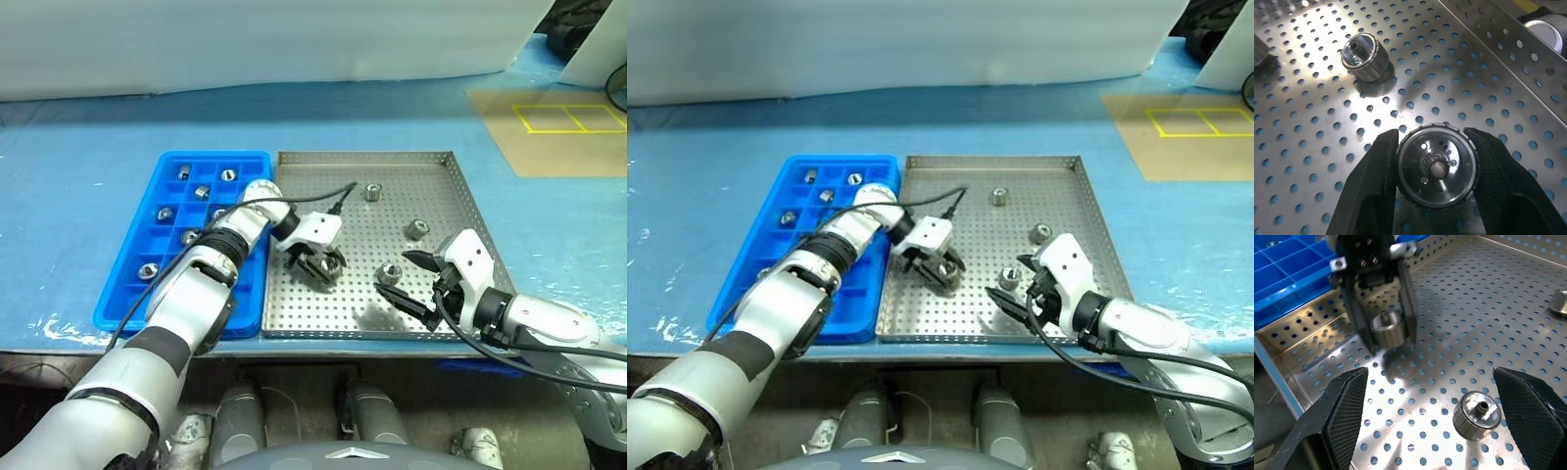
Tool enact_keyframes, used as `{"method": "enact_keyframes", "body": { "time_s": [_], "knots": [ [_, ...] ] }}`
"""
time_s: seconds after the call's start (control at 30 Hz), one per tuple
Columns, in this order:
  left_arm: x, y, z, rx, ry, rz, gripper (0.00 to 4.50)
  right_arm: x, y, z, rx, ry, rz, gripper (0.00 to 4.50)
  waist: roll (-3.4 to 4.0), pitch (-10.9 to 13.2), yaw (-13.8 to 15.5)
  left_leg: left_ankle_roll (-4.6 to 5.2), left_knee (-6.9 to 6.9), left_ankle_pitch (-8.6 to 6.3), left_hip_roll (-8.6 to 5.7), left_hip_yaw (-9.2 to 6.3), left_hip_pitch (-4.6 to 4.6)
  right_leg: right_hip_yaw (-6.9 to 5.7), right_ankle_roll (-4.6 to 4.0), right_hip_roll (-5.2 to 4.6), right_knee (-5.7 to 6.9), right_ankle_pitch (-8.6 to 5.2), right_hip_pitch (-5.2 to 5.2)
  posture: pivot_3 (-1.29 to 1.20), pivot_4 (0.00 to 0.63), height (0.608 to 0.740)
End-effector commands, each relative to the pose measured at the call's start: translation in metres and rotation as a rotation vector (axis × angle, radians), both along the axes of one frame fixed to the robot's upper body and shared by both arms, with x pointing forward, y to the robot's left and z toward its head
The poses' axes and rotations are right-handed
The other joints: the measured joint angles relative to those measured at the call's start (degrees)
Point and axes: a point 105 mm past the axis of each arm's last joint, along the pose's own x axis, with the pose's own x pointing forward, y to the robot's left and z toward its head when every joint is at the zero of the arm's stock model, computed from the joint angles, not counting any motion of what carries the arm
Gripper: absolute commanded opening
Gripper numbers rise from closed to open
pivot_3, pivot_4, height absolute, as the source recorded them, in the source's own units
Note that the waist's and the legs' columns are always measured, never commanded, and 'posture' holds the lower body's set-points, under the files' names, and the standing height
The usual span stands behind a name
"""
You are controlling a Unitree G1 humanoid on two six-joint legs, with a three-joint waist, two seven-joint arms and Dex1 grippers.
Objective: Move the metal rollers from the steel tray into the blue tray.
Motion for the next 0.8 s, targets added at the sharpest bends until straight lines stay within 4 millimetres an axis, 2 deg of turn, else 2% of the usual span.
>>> {"method": "enact_keyframes", "body": {
  "time_s": [0.03, 0.17, 0.27, 0.37, 0.43, 0.5, 0.6, 0.8],
  "knots": [
    [0.009, 0.005, 0.038, -0.09, -0.097, 0.008, 1.74, 0.006, 0.01, 0.01, 0.001, -0.039, 0.082, 4.22, 0.01, 0.0, 0.08, 0.0, 0.0, 0.0, 0.0, 0.0, 0.0, 0.0, 0.0, 0.0, 0.0, 0.0, 0.0, -0.41, 0.15, 0.74],
    [0.023, 0.036, 0.073, -0.159, -0.167, 0.117, 1.74, 0.022, 0.025, 0.013, 0.0, -0.051, 0.195, 4.22, 0.0, 0.03, 0.07, -0.01, -0.01, 0.0, -0.01, -0.01, -0.06, 0.0, 0.0, -0.01, 0.02, 0.0, -0.05, -0.29, 0.15, 0.74],
    [0.024, 0.055, 0.085, -0.199, -0.184, 0.182, 1.74, 0.032, 0.035, 0.013, -0.007, -0.058, 0.268, 4.22, 0.03, 0.04, 0.61, -0.1, -0.09, 0.06, 0.01, -0.04, -0.15, 0.0, -0.02, 0.03, 0.14, 0.01, -0.24, -0.19, 0.15, 0.74],
    [0.019, 0.071, 0.086, -0.218, -0.193, 0.239, 1.74, 0.042, 0.043, 0.014, -0.015, -0.069, 0.337, 4.22, 0.06, 0.02, 2.04, -0.12, -0.28, 0.08, 0.01, -0.03, -0.14, -0.04, -0.04, -0.01, 0.15, -0.01, -0.28, -0.09, 0.15, 0.74],
    [0.013, 0.091, 0.084, -0.236, -0.195, 0.317, 1.74, 0.051, 0.055, 0.017, -0.016, -0.086, 0.403, 4.22, 0.09, 0.02, 2.61, -0.12, -0.37, 0.08, 0.01, -0.02, -0.21, -0.05, -0.04, -0.03, 0.16, -0.01, -0.38, -0.02, 0.15, 0.74],
    [0.008, 0.105, 0.08, -0.235, -0.212, 0.39, 1.74, 0.058, 0.064, 0.02, -0.016, -0.098, 0.451, 4.22, 0.09, 0.02, 3.36, -0.12, -0.34, 0.11, 0.02, -0.03, -0.45, -0.01, -0.08, -0.03, 0.48, -0.03, -0.8, 0.04, 0.15, 0.74],
    [-0.001, 0.121, 0.078, -0.244, -0.216, 0.48, 1.74, 0.064, 0.072, 0.022, -0.017, -0.105, 0.515, 4.22, 0.1, 0.03, 5.21, -0.24, -0.13, 0.37, 0.07, -0.01, -1.11, -0.33, -0.3, 0.04, 0.98, -0.16, -1.43, 0.11, 0.15, 0.74],
    [-0.021, 0.162, 0.074, -0.283, -0.221, 0.72, 1.74, 0.07, 0.091, 0.022, -0.034, -0.107, 0.659, 4.22, 0.11, 0.03, 7.87, -0.5, -0.07, 0.3, 0.19, -0.08, -1.14, -0.47, -0.39, 0.02, 1.11, -0.21, -1.44, 0.23, 0.15, 0.74]
  ]
}}
